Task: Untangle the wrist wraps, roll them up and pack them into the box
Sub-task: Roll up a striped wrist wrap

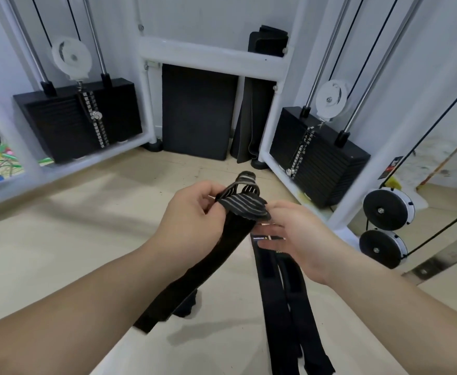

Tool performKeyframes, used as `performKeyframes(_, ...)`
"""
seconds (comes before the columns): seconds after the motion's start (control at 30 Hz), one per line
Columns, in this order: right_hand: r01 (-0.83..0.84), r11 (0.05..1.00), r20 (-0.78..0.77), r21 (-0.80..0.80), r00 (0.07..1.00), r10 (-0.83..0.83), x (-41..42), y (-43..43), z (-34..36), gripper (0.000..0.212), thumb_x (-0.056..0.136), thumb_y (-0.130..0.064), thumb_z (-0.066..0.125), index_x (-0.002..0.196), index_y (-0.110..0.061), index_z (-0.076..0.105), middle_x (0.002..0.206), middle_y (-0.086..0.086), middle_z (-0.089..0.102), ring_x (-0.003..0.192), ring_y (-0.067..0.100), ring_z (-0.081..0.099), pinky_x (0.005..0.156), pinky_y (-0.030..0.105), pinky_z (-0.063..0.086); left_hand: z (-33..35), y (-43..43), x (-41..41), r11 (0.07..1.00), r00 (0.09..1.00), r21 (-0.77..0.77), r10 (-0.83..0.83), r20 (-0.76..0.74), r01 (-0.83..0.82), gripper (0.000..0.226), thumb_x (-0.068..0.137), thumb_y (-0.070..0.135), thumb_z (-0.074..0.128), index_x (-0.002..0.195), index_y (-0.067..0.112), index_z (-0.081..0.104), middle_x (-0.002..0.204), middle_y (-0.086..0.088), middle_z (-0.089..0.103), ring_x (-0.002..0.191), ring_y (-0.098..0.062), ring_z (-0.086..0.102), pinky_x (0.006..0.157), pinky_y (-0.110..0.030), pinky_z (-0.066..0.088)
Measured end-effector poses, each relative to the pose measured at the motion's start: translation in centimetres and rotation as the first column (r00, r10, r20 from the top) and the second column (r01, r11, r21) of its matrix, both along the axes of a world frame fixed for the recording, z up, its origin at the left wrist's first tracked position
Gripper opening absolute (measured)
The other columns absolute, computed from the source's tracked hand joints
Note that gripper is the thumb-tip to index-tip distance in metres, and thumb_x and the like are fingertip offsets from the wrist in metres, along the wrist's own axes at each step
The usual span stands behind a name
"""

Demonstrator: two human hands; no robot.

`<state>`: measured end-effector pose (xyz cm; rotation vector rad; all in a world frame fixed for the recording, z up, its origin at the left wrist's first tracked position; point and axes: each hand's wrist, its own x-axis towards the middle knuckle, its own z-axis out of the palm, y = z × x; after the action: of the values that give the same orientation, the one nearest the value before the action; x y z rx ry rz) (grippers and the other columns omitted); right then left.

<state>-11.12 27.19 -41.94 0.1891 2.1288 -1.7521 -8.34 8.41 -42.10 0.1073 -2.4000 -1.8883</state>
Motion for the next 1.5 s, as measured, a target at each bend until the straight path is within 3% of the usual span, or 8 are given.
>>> performKeyframes(0.2,-0.055,0.986,-0.082,-0.159,0.996,0.042,0.6,-0.5,-0.1,0.019,0.1,-0.008,0.066,0.116,-0.01,0.077,0.096,0.011,0.078,0.091,0.027,0.074,0.089,0.045,0.063,0.6,-0.2,0.4,0.991,0.998,0.119,0.061,0.018,-0.063,0.033,0.101,0.003,0.062,0.102,0.03,0.082,0.079,0.001,0.081,0.066,-0.016,0.071,0.063,-0.027,0.058)
performKeyframes(0.43,0.073,0.929,0.027,-0.363,0.997,-0.068,0.4,-0.7,0.1,0.027,0.089,0.0,0.076,0.109,-0.019,0.078,0.098,0.017,0.08,0.084,0.03,0.078,0.075,0.041,0.064,0.9,-0.5,1.1,0.997,0.997,-0.032,-0.072,-0.035,0.071,0.051,0.101,-0.008,0.051,0.109,0.03,0.083,0.098,0.018,0.081,0.086,0.002,0.073,0.084,-0.017,0.059)
performKeyframes(0.57,0.147,0.909,0.083,-0.389,0.989,-0.124,0.3,-0.3,0.4,0.034,0.088,0.005,0.076,0.118,-0.011,0.076,0.106,0.024,0.079,0.092,0.04,0.08,0.077,0.05,0.066,1.7,-0.3,1.6,0.988,0.986,0.021,-0.156,0.054,0.155,0.056,0.1,-0.007,0.048,0.105,0.038,0.082,0.093,0.021,0.08,0.078,0.004,0.07,0.073,-0.009,0.053)
performKeyframes(0.77,0.101,0.928,0.013,-0.359,0.995,-0.103,0.6,-0.2,0.7,0.023,0.092,0.01,0.066,0.094,-0.011,0.076,0.081,0.013,0.077,0.067,0.024,0.075,0.054,0.031,0.06,1.9,0.1,1.6,0.977,0.983,0.185,-0.127,0.131,0.101,0.031,0.105,0.038,0.059,0.099,0.024,0.086,0.095,0.008,0.083,0.09,-0.008,0.076,0.082,-0.02,0.058)
performKeyframes(1.0,0.055,0.953,-0.092,-0.297,0.992,-0.086,0.8,-0.6,0.8,0.031,0.095,0.006,0.051,0.096,0.001,0.082,0.106,0.021,0.079,0.096,0.03,0.074,0.088,0.044,0.062,0.9,0.2,1.4,0.985,0.996,0.174,-0.015,0.085,0.0,0.013,0.086,0.023,0.086,0.077,0.014,0.082,0.081,-0.003,0.081,0.076,-0.013,0.077,0.069,-0.017,0.058)
performKeyframes(1.23,0.039,0.936,-0.068,-0.351,0.996,-0.066,1.3,-1.0,1.1,0.026,0.099,-0.003,0.065,0.117,-0.017,0.076,0.102,0.015,0.078,0.095,0.028,0.074,0.091,0.045,0.06,1.0,-0.1,0.9,0.984,0.996,0.166,0.056,0.072,-0.067,0.037,0.083,0.018,0.089,0.109,0.026,0.065,0.09,-0.007,0.076,0.07,-0.013,0.073,0.058,-0.019,0.053)
performKeyframes(1.33,-0.049,0.929,0.05,-0.366,0.996,0.072,1.2,-0.8,1.1,0.033,0.101,-0.013,0.064,0.132,-0.008,0.071,0.123,0.024,0.075,0.118,0.036,0.071,0.109,0.053,0.055,1.0,-0.3,0.8,0.989,0.997,0.136,0.047,0.06,-0.055,0.024,0.083,0.017,0.089,0.1,0.025,0.074,0.089,-0.004,0.078,0.074,-0.013,0.075,0.063,-0.021,0.057)
performKeyframes(1.5,-0.18,0.91,0.102,-0.373,0.967,0.233,1.4,-0.7,1.1,0.037,0.1,-0.024,0.063,0.129,-0.003,0.072,0.124,0.021,0.076,0.114,0.03,0.073,0.107,0.047,0.056,1.1,-0.3,1.1,0.982,0.997,0.184,0.02,0.076,-0.034,0.016,0.083,0.01,0.088,0.092,0.018,0.077,0.083,-0.006,0.079,0.07,-0.014,0.075,0.06,-0.026,0.059)
